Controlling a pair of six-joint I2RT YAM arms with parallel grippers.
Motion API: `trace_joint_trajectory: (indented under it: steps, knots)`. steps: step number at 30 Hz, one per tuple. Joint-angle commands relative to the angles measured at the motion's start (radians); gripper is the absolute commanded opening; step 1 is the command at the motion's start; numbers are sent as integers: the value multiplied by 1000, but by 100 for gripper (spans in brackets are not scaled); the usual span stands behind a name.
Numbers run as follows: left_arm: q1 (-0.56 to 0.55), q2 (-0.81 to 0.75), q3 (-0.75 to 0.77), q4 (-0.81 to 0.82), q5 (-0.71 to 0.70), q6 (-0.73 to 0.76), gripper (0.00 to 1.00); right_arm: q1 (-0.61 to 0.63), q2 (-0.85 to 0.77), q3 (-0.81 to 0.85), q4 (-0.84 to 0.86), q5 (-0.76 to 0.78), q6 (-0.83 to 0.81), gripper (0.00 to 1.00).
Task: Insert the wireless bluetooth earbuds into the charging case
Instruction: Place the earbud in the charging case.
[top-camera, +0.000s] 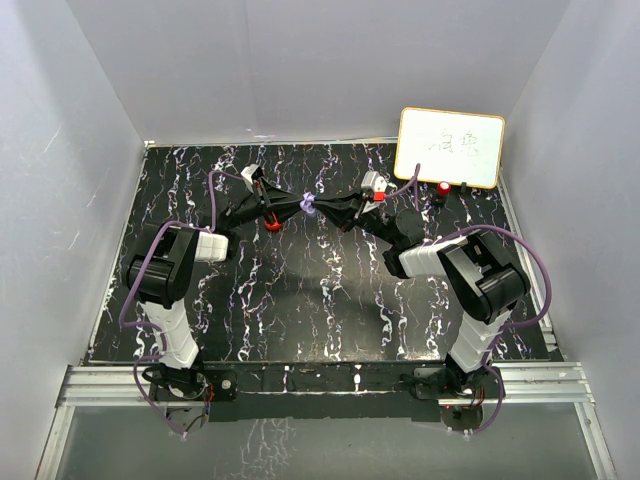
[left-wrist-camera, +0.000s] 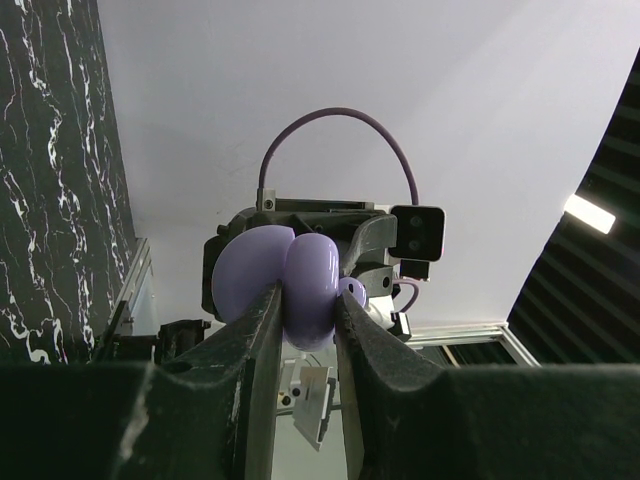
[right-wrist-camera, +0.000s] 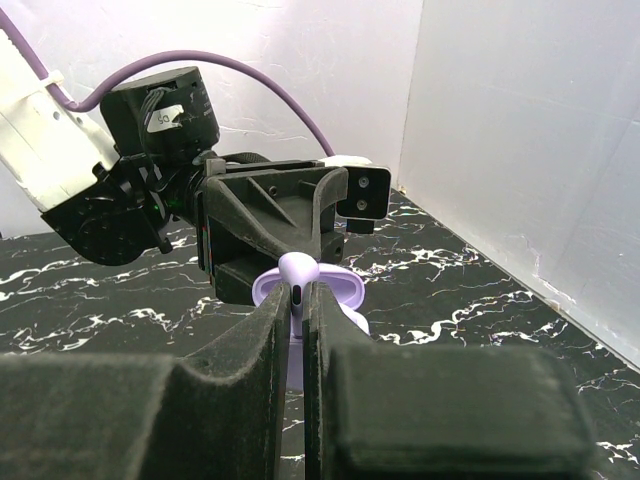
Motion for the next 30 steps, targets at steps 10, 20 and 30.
trace_joint_trajectory:
  steps: [10, 20, 30]
  knots:
    - [-5, -71, 30, 155, -11, -25, 0, -5, -8, 1, 104, 18, -6, 0]
    - [-5, -68, 41, 170, -20, -42, 0, -5, -9, -10, 105, 20, -12, 0]
    - [-4, -61, 54, 178, -29, -56, 0, -4, -13, -13, 89, 22, -25, 0]
